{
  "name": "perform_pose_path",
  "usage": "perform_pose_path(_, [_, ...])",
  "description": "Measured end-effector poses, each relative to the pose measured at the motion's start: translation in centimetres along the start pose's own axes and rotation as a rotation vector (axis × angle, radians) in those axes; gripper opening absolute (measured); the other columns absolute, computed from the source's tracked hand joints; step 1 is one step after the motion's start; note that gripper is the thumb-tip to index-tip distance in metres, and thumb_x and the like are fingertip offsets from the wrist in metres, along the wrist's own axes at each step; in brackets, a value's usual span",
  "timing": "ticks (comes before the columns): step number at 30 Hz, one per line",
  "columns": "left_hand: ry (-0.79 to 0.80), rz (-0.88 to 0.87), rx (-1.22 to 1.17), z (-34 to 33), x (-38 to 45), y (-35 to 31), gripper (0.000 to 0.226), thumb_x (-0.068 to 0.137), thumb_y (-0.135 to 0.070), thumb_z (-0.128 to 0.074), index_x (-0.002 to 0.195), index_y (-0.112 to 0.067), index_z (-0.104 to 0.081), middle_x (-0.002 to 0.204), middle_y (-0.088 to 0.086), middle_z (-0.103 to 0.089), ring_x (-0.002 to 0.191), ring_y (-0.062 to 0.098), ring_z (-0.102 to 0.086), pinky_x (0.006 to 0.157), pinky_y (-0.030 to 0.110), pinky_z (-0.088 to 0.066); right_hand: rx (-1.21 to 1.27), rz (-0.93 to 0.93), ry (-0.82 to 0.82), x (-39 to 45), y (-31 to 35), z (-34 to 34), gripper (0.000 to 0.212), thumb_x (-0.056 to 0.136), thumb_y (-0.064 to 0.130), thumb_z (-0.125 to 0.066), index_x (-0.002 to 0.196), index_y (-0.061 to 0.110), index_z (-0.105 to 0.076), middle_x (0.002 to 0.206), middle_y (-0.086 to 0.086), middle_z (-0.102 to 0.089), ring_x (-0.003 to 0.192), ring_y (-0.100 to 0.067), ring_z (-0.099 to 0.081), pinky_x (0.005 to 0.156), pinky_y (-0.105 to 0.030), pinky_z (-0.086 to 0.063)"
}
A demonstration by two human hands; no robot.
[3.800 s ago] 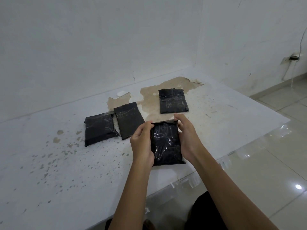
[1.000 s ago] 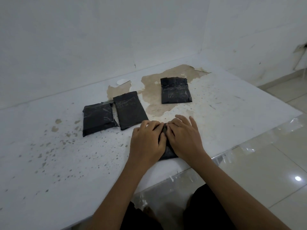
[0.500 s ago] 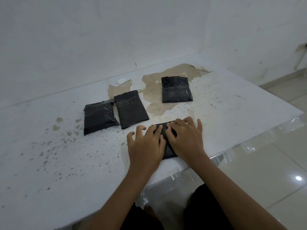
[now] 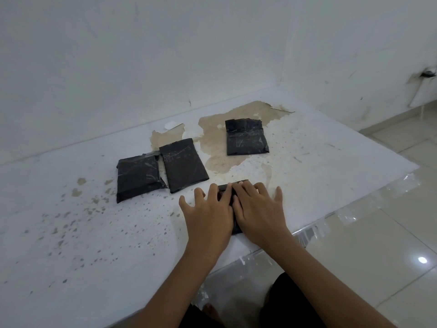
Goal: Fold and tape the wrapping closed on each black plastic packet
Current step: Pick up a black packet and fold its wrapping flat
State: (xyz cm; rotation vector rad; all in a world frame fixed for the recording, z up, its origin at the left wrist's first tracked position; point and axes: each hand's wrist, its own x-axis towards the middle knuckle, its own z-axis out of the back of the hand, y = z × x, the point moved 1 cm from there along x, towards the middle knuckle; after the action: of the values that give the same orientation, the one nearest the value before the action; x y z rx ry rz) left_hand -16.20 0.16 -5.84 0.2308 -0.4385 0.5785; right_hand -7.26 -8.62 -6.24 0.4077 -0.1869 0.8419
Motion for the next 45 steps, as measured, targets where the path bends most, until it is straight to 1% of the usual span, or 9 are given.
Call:
perform_pose_path(12, [-0.042,0.045,0.034,0.4,-0.3,-0.5,0.028,0.089,-0.030,-0.069,0.113,-0.016,-0.074,0.108,-0.001,-0.070,0.102,0.032,-0.063,0.089,0.063,-0.044,-0.190,-0.052,-0.085,-0.5,0.4,-0.1,0.048,0.102,0.038,-0.029,0.125,0.021,-0.067,0.111,0.009,-0.068,0.106,-0.028,-0.061,0.102,-0.083,-0.014])
perform_pose_path(25, [0.009,0.129,0.015,0.7,-0.6,0.0,0.028,0.095,-0.036,-0.058,0.095,-0.014,-0.075,0.097,-0.001,-0.069,0.100,0.029,-0.060,0.088,0.059,-0.044,-0.159,-0.106,-0.144,-0.9,0.4,-0.1,0.041,0.099,0.039,-0.035,0.111,0.021,-0.069,0.110,0.011,-0.064,0.114,-0.025,-0.059,0.101,-0.083,-0.018])
perform_pose_path(29, [0.071,0.236,-0.079,0.4,-1.1,0.9,0.048,0.098,-0.052,-0.042,0.117,-0.019,-0.070,0.117,-0.004,-0.067,0.109,0.025,-0.057,0.091,0.055,-0.042,-0.124,-0.107,-0.118,-0.9,0.3,-0.2,0.042,0.099,0.040,-0.032,0.115,0.022,-0.066,0.115,0.013,-0.063,0.115,-0.023,-0.058,0.099,-0.083,-0.021])
perform_pose_path(31, [0.091,0.263,-0.086,0.3,-1.0,1.1,0.062,0.097,-0.055,-0.047,0.145,-0.018,-0.052,0.142,0.006,-0.057,0.126,0.032,-0.052,0.097,0.062,-0.042,-0.128,-0.091,-0.093,-0.8,0.2,-0.2,0.043,0.100,0.041,-0.029,0.117,0.024,-0.065,0.117,0.014,-0.062,0.117,-0.022,-0.056,0.100,-0.082,-0.021])
perform_pose_path(33, [0.103,0.169,-0.094,0.4,-0.7,0.7,0.069,0.096,-0.047,-0.050,0.160,-0.033,-0.028,0.162,0.011,-0.037,0.144,0.041,-0.037,0.104,0.070,-0.036,-0.131,-0.078,-0.089,-0.7,0.2,-0.2,0.045,0.100,0.040,-0.027,0.117,0.024,-0.065,0.118,0.013,-0.062,0.116,-0.021,-0.056,0.100,-0.081,-0.022])
perform_pose_path(38, [0.147,0.003,-0.045,0.5,0.4,0.3,0.050,0.100,-0.041,-0.048,0.150,-0.045,-0.045,0.173,0.004,-0.008,0.155,0.045,-0.006,0.110,0.082,-0.012,-0.133,-0.093,-0.103,-0.7,0.3,-0.2,0.044,0.101,0.038,-0.029,0.117,0.025,-0.068,0.116,0.010,-0.065,0.109,-0.024,-0.059,0.099,-0.080,-0.026])
perform_pose_path(41, [0.226,-0.003,-0.010,0.9,0.6,0.4,0.051,0.104,-0.044,-0.039,0.155,-0.045,-0.035,0.173,0.001,0.001,0.156,0.043,0.004,0.113,0.080,-0.003,-0.115,-0.123,-0.081,-0.7,0.4,-0.1,0.044,0.100,0.040,-0.031,0.120,0.026,-0.067,0.113,0.012,-0.067,0.110,-0.023,-0.060,0.100,-0.080,-0.025])
perform_pose_path(42, [0.232,0.002,-0.010,1.1,0.5,0.4,0.051,0.104,-0.045,-0.038,0.155,-0.043,-0.036,0.173,0.001,-0.004,0.156,0.043,0.001,0.113,0.080,-0.004,-0.099,-0.130,-0.064,-0.7,0.5,-0.2,0.044,0.100,0.042,-0.029,0.121,0.027,-0.066,0.113,0.013,-0.067,0.110,-0.022,-0.059,0.101,-0.080,-0.025])
perform_pose_path(45, [0.139,0.022,-0.069,1.3,0.3,0.4,0.042,0.098,-0.039,-0.054,0.138,-0.031,-0.063,0.153,-0.001,-0.053,0.146,0.038,-0.039,0.108,0.080,-0.022,-0.060,-0.138,-0.042,-0.6,0.8,-0.3,0.048,0.100,0.046,-0.025,0.131,0.031,-0.059,0.116,0.014,-0.065,0.113,-0.021,-0.058,0.102,-0.079,-0.024])
